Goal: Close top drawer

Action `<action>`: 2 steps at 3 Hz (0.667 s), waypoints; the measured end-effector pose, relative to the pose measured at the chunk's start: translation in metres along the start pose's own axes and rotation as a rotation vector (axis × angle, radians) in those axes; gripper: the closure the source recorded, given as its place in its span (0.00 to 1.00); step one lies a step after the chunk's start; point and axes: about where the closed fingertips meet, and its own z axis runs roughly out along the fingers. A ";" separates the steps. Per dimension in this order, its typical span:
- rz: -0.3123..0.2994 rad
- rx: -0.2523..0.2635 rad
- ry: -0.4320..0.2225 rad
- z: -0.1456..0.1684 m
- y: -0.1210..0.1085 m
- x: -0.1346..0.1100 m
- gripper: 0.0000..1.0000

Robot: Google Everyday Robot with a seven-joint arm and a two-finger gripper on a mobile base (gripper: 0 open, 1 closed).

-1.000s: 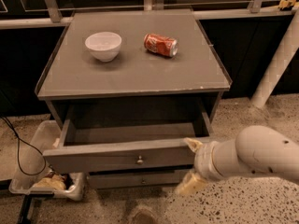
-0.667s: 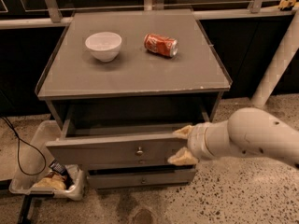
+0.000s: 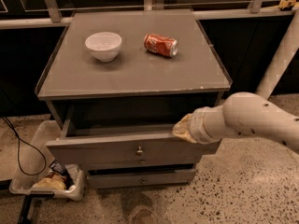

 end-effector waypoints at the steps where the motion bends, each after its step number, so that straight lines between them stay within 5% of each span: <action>1: 0.000 -0.017 0.028 -0.008 0.024 0.015 1.00; 2: -0.034 -0.057 0.055 -0.002 0.050 0.020 1.00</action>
Offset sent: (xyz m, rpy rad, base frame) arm -0.0720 0.0049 -0.0483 -0.1016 0.0813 0.0857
